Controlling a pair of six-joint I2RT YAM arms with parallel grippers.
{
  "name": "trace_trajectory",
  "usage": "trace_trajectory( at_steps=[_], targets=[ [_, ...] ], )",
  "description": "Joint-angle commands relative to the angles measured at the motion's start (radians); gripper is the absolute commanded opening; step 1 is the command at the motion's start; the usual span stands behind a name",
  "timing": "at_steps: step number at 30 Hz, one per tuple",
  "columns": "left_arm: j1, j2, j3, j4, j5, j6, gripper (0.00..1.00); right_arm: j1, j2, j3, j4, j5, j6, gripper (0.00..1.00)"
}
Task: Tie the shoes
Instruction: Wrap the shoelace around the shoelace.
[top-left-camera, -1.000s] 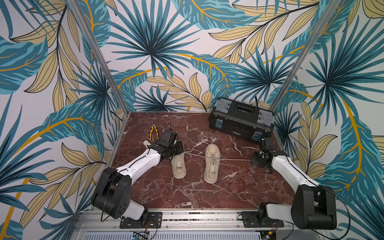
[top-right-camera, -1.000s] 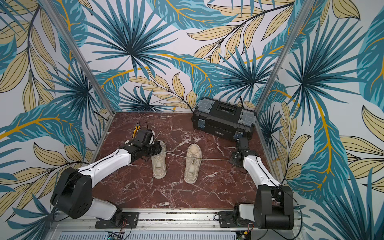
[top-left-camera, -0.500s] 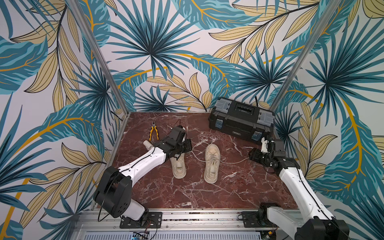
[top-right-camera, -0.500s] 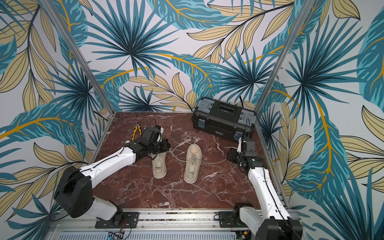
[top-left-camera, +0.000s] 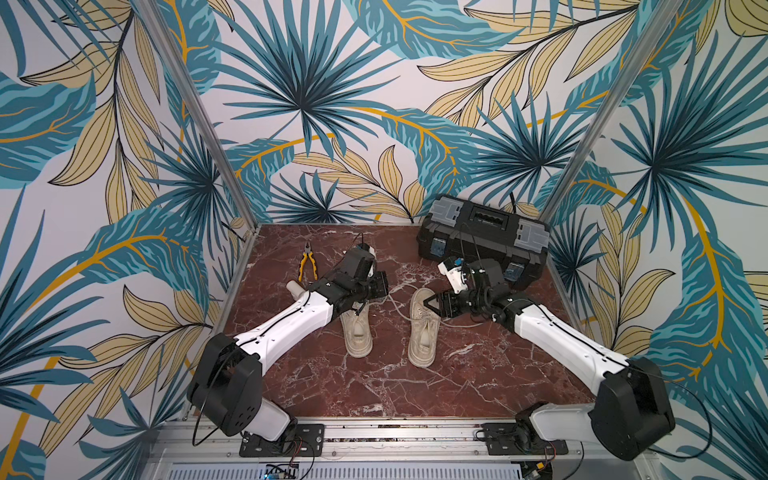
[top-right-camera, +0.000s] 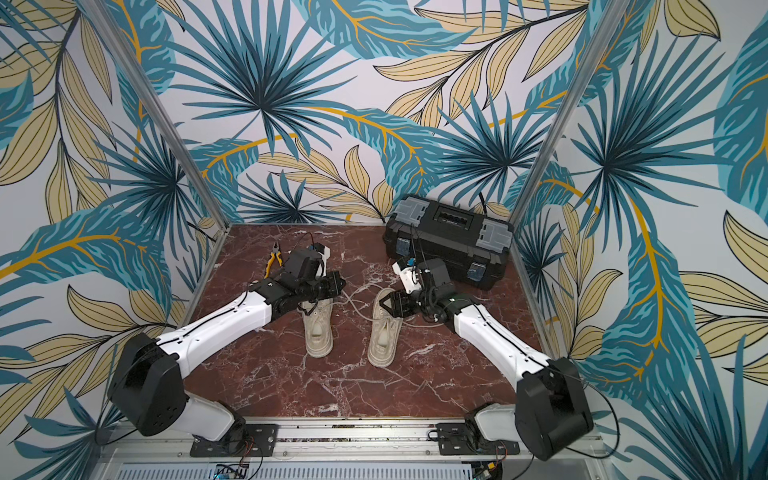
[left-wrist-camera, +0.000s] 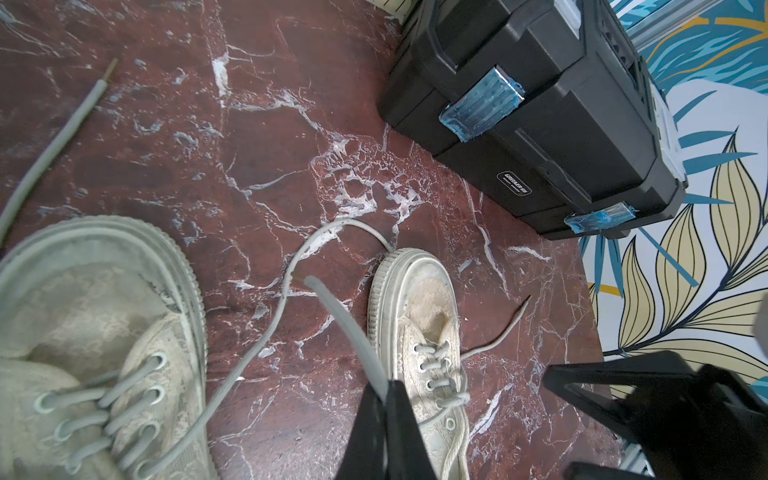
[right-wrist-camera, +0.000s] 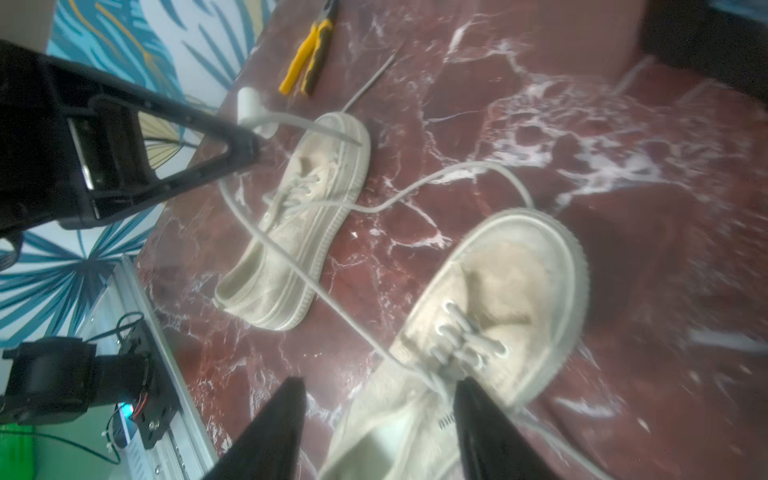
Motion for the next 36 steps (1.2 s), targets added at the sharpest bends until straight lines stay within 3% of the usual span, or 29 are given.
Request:
trace_trajectory(
  at_steps=[1,6,14,18,24,36],
  targets=[
    [-0.004,-0.026,0.06,0.015,-0.005,0.012,0.0,0.033,0.092,0.054,0.07,-0.081,-0.076,0.61],
    [-0.004,-0.028,0.068,0.016,-0.005,0.012,0.0,0.071,0.211,0.095,0.077,-0.12,-0.098,0.6],
    [-0.004,-0.037,0.08,0.012,-0.005,0.012,0.0,0.093,0.313,0.126,0.07,-0.128,-0.09,0.49],
    [-0.004,-0.039,0.08,0.011,-0.005,0.012,0.0,0.094,0.322,0.109,0.071,-0.126,-0.089,0.45],
    [-0.004,-0.04,0.082,-0.004,-0.005,0.012,0.0,0.094,0.289,0.089,0.061,-0.087,-0.09,0.3],
    [-0.004,-0.049,0.068,-0.031,-0.005,0.012,0.0,0.088,0.234,0.071,-0.026,-0.035,-0.127,0.26]
  ],
)
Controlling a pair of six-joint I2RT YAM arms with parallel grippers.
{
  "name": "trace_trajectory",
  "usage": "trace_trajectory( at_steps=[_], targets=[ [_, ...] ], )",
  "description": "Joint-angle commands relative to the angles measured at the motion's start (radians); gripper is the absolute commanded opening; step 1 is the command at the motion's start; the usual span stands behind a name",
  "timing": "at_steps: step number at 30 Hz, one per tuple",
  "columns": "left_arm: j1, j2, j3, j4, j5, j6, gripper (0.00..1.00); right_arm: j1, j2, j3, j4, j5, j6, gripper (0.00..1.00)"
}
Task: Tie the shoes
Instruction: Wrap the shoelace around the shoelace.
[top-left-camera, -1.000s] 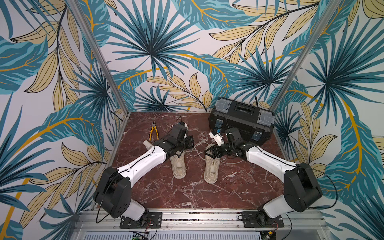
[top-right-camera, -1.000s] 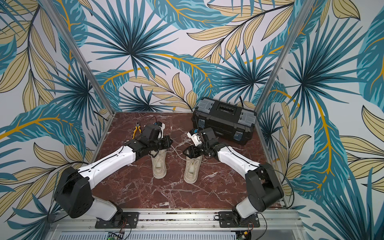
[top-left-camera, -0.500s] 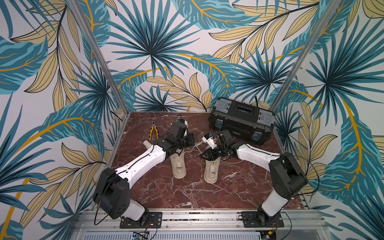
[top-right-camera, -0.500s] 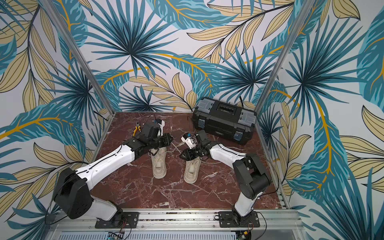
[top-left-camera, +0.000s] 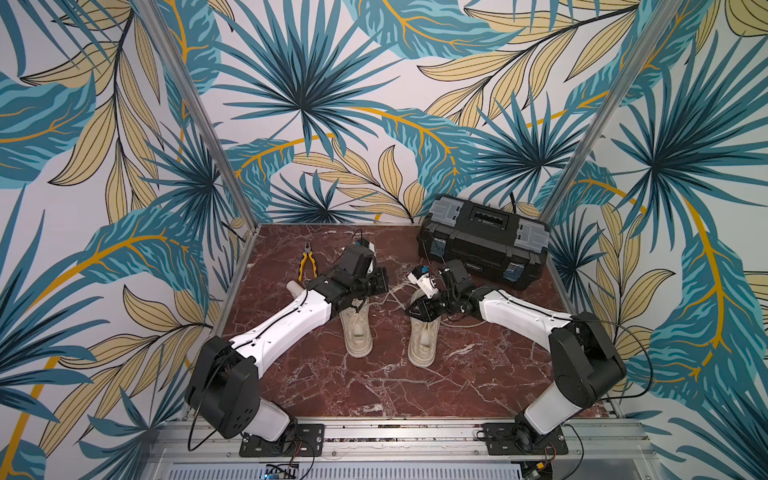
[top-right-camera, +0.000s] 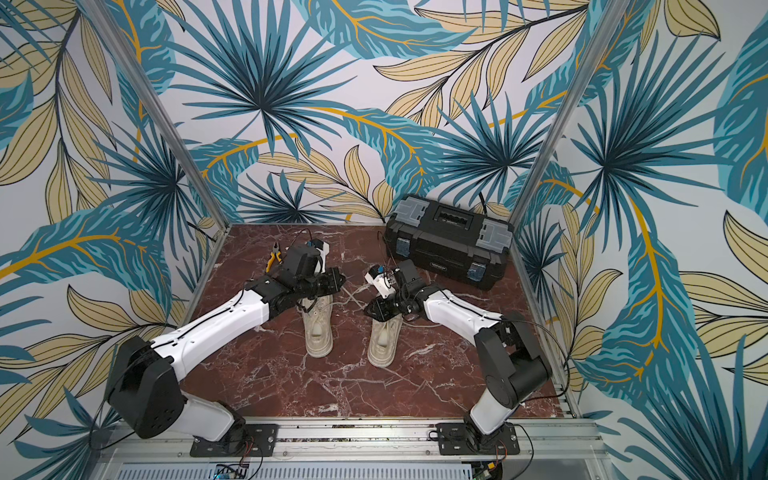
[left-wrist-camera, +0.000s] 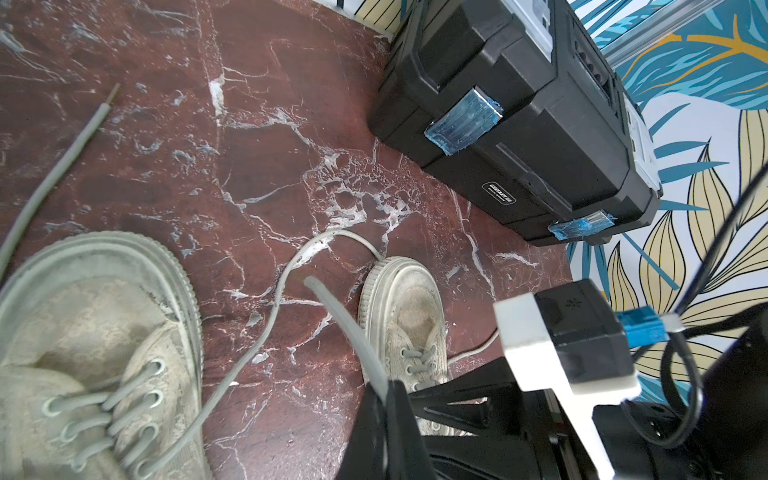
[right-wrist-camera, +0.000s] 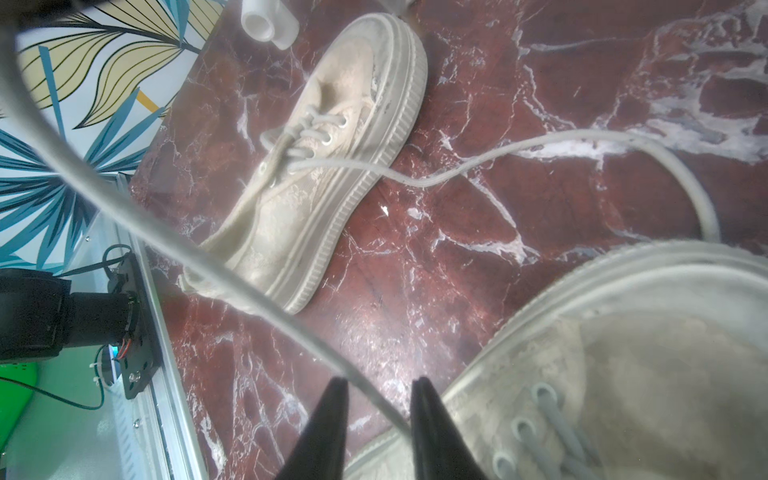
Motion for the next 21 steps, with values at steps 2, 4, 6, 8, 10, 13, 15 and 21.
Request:
trace_trajectory(
  at_steps=[2,4,6,8,10,13,15,21],
  targets=[
    [-0.003,-0.036,0.032,-0.002,-0.005,0.012,0.0,-0.002,-0.007,-0.021,-0.041,0.007,-0.021,0.24],
    [-0.004,-0.036,0.029,0.001,-0.005,0.012,0.0,-0.001,-0.002,-0.018,-0.041,0.002,-0.02,0.24],
    [-0.004,-0.036,0.026,0.002,-0.005,0.012,0.0,-0.002,0.003,-0.017,-0.041,-0.004,-0.021,0.24],
    [-0.004,-0.036,0.025,0.004,-0.005,0.012,0.0,-0.001,0.007,-0.017,-0.04,-0.01,-0.023,0.26],
    [-0.004,-0.036,0.023,0.002,-0.005,0.012,0.0,-0.002,0.013,-0.017,-0.043,-0.009,-0.024,0.25],
    [-0.005,-0.038,0.022,0.005,-0.005,0.012,0.0,-0.002,0.019,-0.019,-0.05,-0.008,-0.026,0.22],
    [-0.004,-0.041,0.019,0.002,-0.005,0.012,0.0,-0.001,0.017,-0.02,-0.052,-0.006,-0.028,0.18],
    [-0.004,-0.041,0.009,-0.01,-0.005,0.012,0.0,-0.002,-0.028,-0.032,-0.051,0.033,-0.02,0.0]
  ],
)
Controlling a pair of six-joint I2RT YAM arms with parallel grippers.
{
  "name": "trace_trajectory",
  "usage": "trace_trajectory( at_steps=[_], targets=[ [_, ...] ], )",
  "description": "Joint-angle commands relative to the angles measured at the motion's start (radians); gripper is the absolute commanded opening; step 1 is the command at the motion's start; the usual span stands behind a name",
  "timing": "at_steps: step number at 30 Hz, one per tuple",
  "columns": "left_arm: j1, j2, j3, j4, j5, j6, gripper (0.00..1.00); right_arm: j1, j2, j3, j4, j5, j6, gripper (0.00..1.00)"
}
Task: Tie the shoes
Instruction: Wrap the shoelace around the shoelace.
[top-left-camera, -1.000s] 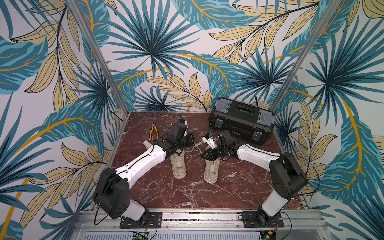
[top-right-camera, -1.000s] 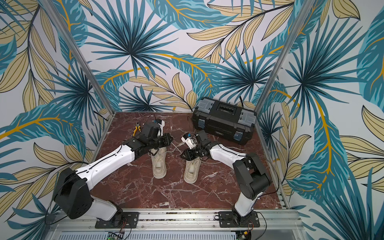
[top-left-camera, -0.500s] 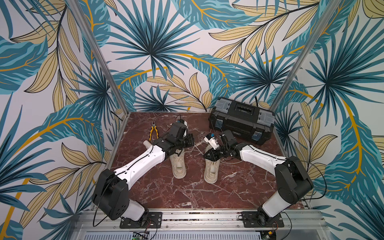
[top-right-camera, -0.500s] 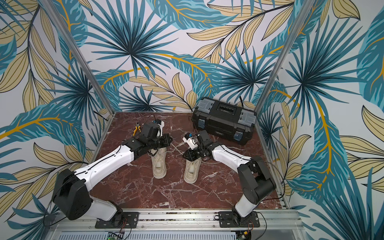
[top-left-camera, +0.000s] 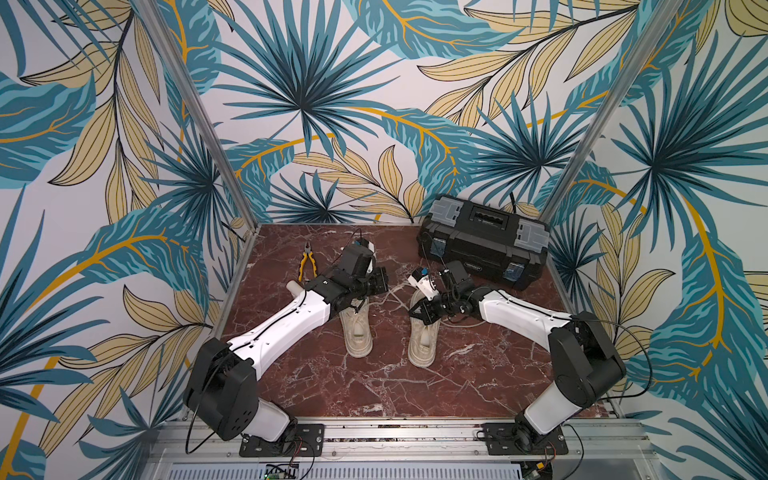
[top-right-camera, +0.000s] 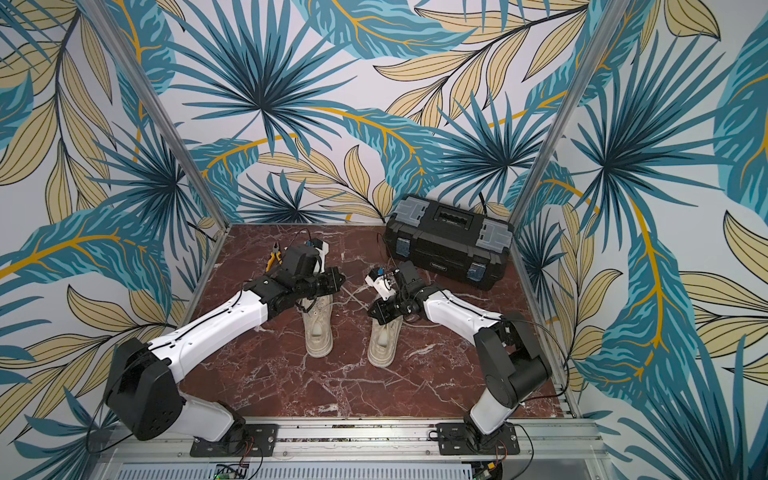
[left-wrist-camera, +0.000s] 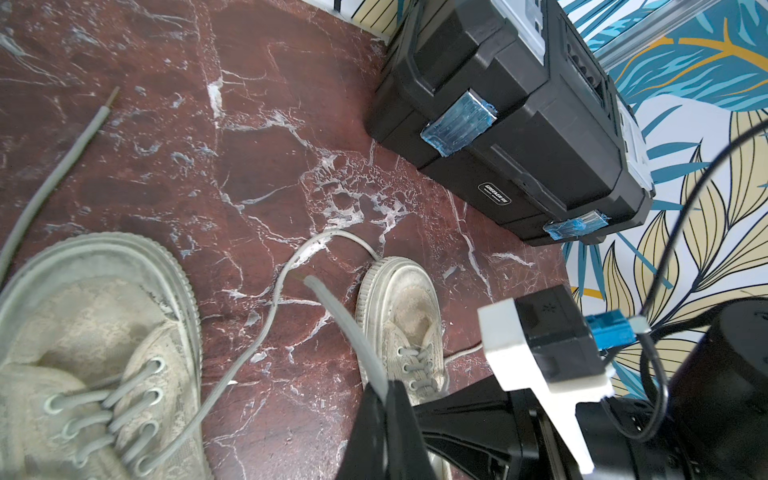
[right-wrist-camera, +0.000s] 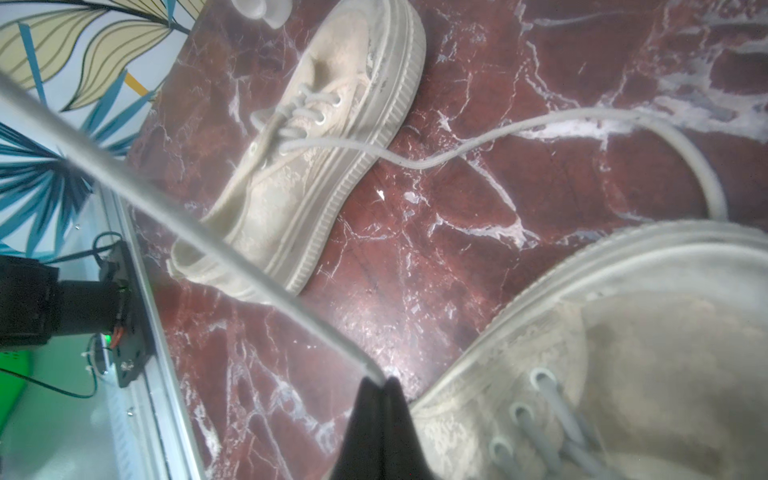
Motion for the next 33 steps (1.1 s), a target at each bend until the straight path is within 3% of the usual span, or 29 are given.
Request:
trace_trajectory(
  at_steps=[1,13,19,20,21,27,33],
  targets=[
    [-0.004,-0.031,0.003,-0.007,-0.005,0.012,0.0,-0.005,-0.043,-0.03,-0.024,0.039,0.0,0.0],
    [-0.097,0.029,-0.155,0.104,-0.005,0.012,0.0,-0.04,-0.103,-0.093,-0.014,0.062,0.023,0.0],
    [-0.097,-0.047,-0.107,-0.034,-0.005,0.012,0.0,-0.048,-0.124,-0.107,-0.016,0.07,0.026,0.0],
    [-0.097,-0.06,-0.095,-0.062,-0.132,0.049,0.51,-0.048,-0.123,-0.107,-0.016,0.07,0.029,0.0],
    [-0.097,-0.072,-0.087,-0.081,-0.155,0.066,0.6,-0.048,-0.122,-0.107,-0.015,0.07,0.029,0.0],
    [-0.096,-0.132,-0.083,-0.141,-0.213,0.073,0.73,-0.05,-0.127,-0.112,-0.016,0.075,0.032,0.0],
    [-0.099,-0.101,-0.065,-0.067,-0.097,0.066,0.72,-0.049,-0.135,-0.115,-0.016,0.085,0.033,0.0]
  ],
)
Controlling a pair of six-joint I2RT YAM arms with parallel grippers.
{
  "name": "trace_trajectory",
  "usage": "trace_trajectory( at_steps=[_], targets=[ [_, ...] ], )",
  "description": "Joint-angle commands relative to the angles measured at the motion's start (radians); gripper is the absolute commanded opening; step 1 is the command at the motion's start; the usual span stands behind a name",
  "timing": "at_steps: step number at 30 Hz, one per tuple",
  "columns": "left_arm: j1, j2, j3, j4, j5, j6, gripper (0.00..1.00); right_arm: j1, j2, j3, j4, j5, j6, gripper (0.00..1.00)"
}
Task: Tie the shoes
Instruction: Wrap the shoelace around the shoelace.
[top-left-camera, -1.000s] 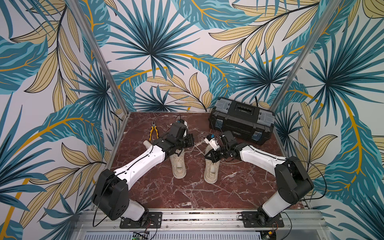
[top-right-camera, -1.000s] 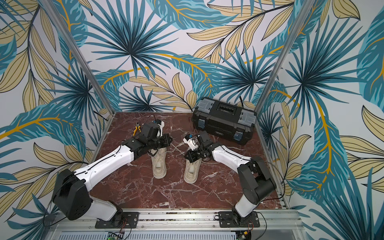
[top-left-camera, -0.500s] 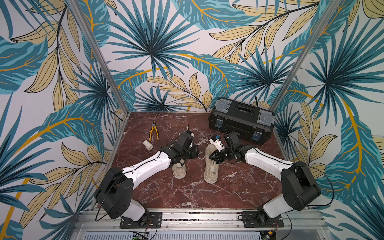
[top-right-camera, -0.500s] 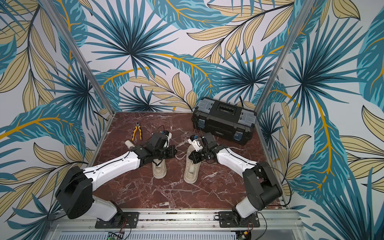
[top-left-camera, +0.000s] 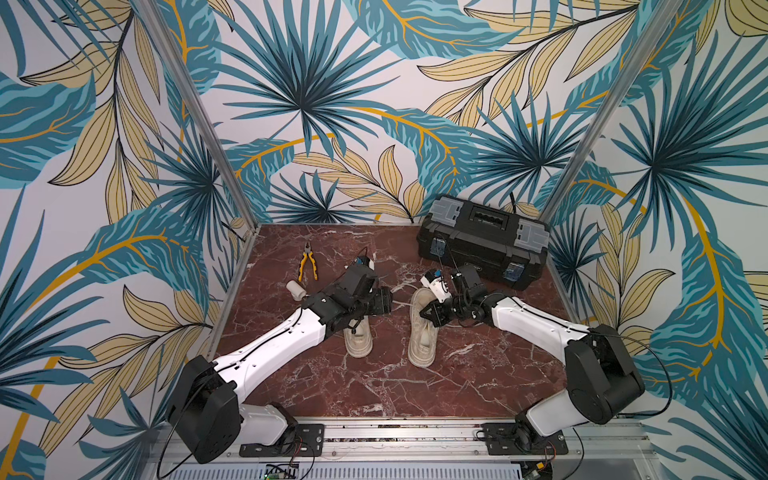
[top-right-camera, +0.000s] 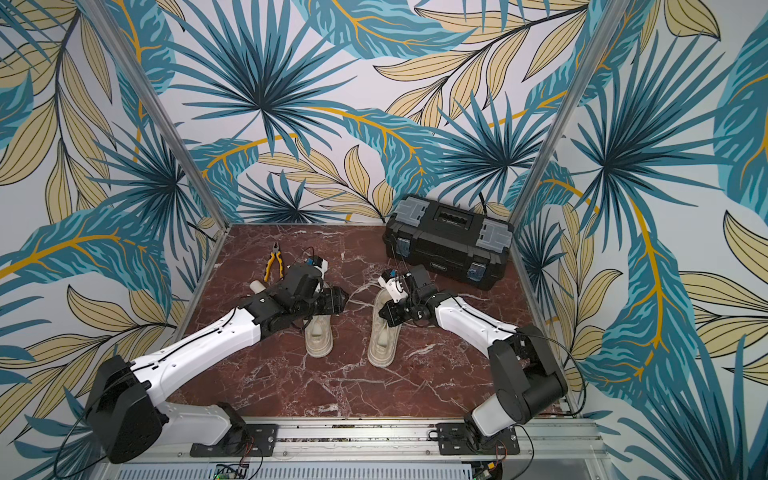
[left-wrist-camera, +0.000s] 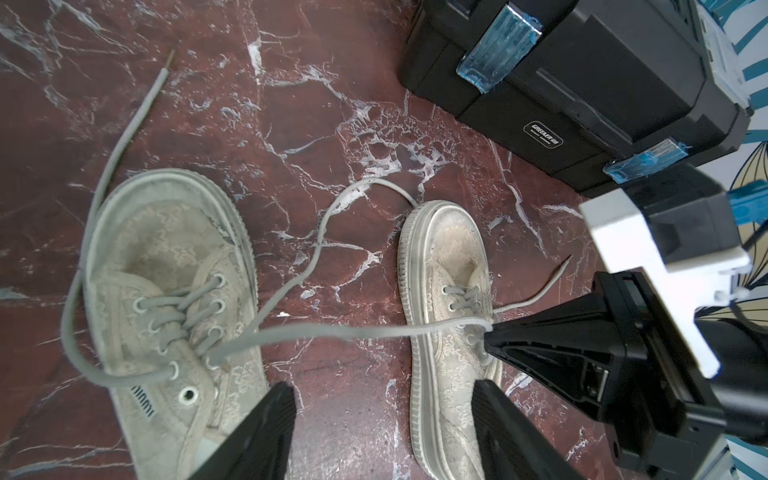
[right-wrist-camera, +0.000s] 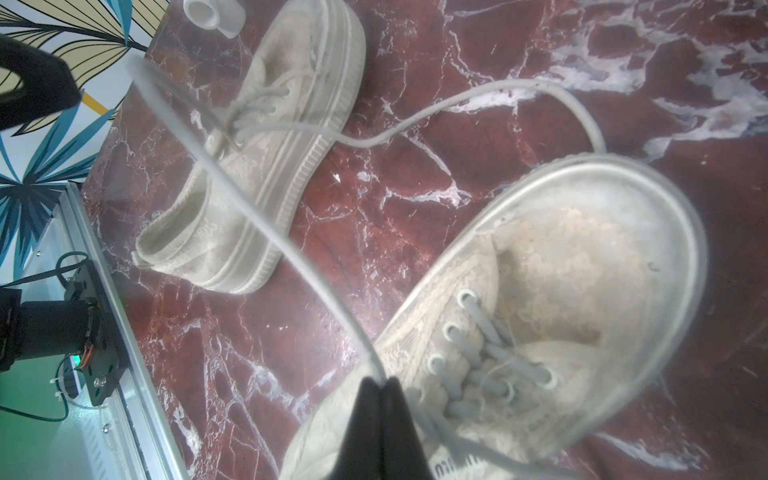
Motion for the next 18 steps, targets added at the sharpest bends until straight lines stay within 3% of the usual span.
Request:
trace_trajectory(
  at_steps=[1,6,8,12,18],
  targets=[
    [0.0,0.014,0.065,0.012,0.033,0.023,0.72,-0.003,-0.028,-0.026,-0.008,0.02,0.011,0.0],
    [0.004,-0.08,0.116,-0.161,-0.193,0.096,0.73,-0.006,-0.037,-0.03,-0.015,0.027,0.009,0.0],
    [0.006,-0.13,0.097,-0.126,-0.194,0.111,0.73,-0.006,-0.039,-0.032,-0.01,0.019,0.011,0.0],
    [0.006,-0.142,0.032,0.06,-0.033,0.11,0.72,-0.006,-0.048,-0.041,0.016,0.006,0.023,0.0],
    [-0.001,0.095,0.093,0.25,0.241,0.062,0.7,-0.007,-0.06,-0.054,0.027,0.009,0.038,0.0]
  ],
)
